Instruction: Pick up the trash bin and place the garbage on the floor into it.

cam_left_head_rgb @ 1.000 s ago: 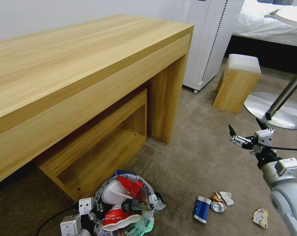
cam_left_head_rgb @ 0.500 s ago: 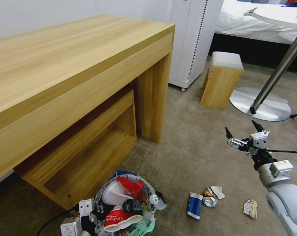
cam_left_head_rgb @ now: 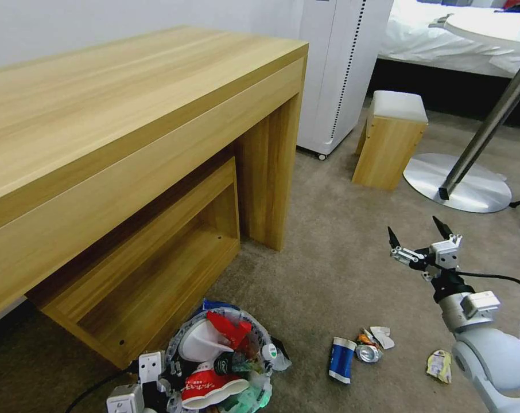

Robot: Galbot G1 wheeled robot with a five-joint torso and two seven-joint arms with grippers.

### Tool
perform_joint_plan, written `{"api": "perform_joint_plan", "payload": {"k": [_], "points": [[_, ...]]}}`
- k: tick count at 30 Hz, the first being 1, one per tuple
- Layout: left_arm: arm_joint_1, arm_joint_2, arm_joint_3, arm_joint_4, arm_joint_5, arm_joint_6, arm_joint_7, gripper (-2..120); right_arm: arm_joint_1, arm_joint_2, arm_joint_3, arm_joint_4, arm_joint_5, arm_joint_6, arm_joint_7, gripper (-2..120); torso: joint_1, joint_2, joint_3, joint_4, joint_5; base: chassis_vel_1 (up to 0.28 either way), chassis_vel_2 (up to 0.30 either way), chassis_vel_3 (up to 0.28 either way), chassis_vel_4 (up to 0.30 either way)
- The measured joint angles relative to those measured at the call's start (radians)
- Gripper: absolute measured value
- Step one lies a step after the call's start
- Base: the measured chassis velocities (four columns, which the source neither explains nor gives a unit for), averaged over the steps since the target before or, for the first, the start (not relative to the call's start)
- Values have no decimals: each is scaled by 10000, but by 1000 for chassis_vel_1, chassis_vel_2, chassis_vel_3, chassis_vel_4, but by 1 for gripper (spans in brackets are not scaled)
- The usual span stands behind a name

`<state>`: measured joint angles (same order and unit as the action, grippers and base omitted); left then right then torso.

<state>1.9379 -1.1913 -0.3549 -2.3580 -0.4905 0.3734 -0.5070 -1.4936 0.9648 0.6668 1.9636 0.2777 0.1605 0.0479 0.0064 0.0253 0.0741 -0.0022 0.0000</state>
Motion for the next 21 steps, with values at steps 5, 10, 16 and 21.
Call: {"api": "perform_joint_plan", "payload": {"k": [5,10,16,21], "points": [[0,11,-5,1,2,0,3,0,-65,23,-122,52,-94,161,-99,100,0,0,0,1,0,0,0,0,0],[10,81,-89,-72,-75,3,3,0,-59,-49,-199,58,-170,206,-117,100,0,0,0,1,0,-43,-39,38,42],[109,-111,-9,-23,168,3,90,0,31,-65,-379,-128,-453,435,-62,100,1,0,0,0,0,-170,-169,162,163],[161,-220,11,32,301,-7,163,0,133,-106,-569,-304,-1028,431,428,100,1,0,1,-2,7,-196,-180,181,192]]}}
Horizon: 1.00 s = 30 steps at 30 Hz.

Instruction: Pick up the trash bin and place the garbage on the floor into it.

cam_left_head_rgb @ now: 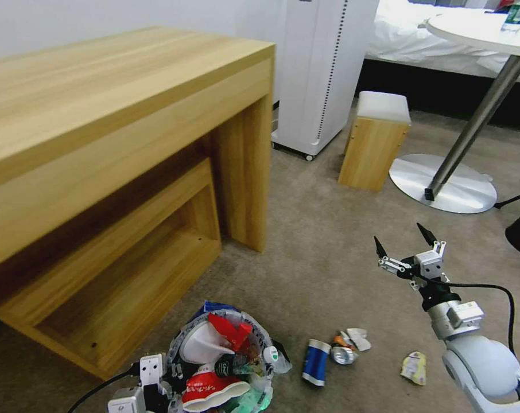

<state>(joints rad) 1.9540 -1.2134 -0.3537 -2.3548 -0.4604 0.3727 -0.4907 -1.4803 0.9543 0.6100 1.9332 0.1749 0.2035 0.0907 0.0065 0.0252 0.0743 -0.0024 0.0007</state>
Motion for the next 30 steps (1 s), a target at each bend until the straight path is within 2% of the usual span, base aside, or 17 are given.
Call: {"api": "perform_joint_plan", "payload": {"k": [5,17,23,26,27,30], "points": [[59,-1,-69,-33,70,-2,37,0,92,-41,-162,-10,-24,-69,168,100,0,0,-1,3,-11,-51,-23,32,23],[41,142,-233,-91,-138,-48,9,0,118,-84,-538,-48,-309,-98,506,100,-1,0,-1,2,-7,21,15,-17,-11],[55,883,-837,-560,-1022,72,-350,0,-64,-262,-495,-125,-432,39,350,100,0,0,-1,2,-6,0,0,0,0],[73,1003,-1001,-654,-1294,70,-420,0,-145,-296,-517,-44,-397,-15,397,100,-1,0,-1,2,-7,0,0,0,0],[18,1055,-1157,-802,-1744,83,-577,0,-203,-319,-586,14,-400,-102,454,100,-1,0,-2,3,-8,0,0,0,0],[-17,1166,-1419,-1015,-2210,117,-720,0,-288,-361,-688,15,-526,-199,462,100,-1,0,-1,2,-7,0,0,0,0]]}}
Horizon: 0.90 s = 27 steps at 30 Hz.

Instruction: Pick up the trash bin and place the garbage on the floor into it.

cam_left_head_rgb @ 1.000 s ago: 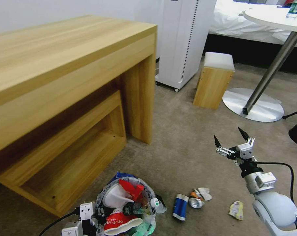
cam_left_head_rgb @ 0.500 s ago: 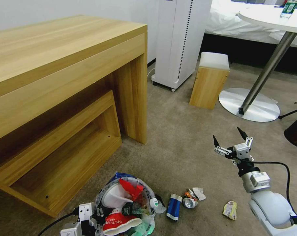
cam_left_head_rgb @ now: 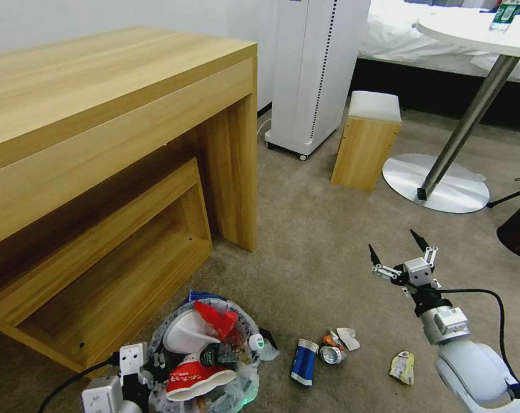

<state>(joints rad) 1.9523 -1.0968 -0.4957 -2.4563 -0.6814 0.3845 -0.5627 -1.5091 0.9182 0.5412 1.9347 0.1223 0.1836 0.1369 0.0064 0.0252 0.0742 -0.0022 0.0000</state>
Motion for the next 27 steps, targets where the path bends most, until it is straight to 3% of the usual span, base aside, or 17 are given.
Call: {"api": "perform_joint_plan", "payload": {"k": [6,15,19,23,27], "points": [[66,132,-643,-441,-983,103,-336,0,-257,-191,-483,-50,-47,-559,288,100,0,0,0,0,0,0,0,0,0],[376,352,-1237,-465,-1808,326,-757,0,-433,-318,-1640,-616,-76,-1211,672,100,0,0,-1,0,1,0,0,0,0],[534,371,-1372,-465,-2004,374,-843,0,-413,-385,-2409,-905,307,-2077,993,100,0,-1,0,0,0,0,0,0,0],[689,323,-1316,-464,-1874,381,-849,0,-127,-465,-3048,-1254,1315,-2556,1016,100,0,0,0,-2,1,0,0,0,0],[905,156,-1027,-456,-1250,349,-676,0,746,-625,-4164,-1562,4345,-3399,686,100,0,0,-1,1,0,0,0,0,0]]}}
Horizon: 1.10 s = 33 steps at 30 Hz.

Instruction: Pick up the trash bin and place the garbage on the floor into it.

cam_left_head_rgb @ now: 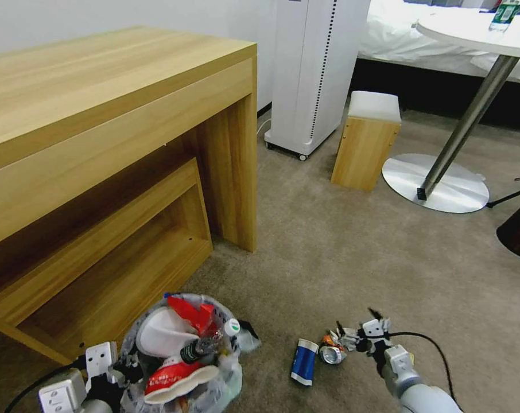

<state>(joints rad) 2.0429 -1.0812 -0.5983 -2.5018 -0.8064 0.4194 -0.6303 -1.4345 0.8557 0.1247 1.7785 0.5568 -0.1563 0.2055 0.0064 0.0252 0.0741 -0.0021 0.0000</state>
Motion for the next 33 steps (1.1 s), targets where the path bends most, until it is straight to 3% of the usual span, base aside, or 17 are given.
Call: {"api": "perform_joint_plan", "payload": {"k": [9,17,33], "points": [[90,-180,237,9,455,-107,96,0,786,316,-1052,-662,614,-198,-63,100,0,0,1,1,0,0,0,0,0],[6,201,-382,14,-269,-77,-113,0,930,839,-1298,-1368,591,-134,-79,100,0,0,1,-1,1,0,0,0,0],[70,107,129,18,211,-150,11,0,1570,1597,-2304,-2505,724,94,-243,100,0,0,1,0,0,0,0,0,0]]}}
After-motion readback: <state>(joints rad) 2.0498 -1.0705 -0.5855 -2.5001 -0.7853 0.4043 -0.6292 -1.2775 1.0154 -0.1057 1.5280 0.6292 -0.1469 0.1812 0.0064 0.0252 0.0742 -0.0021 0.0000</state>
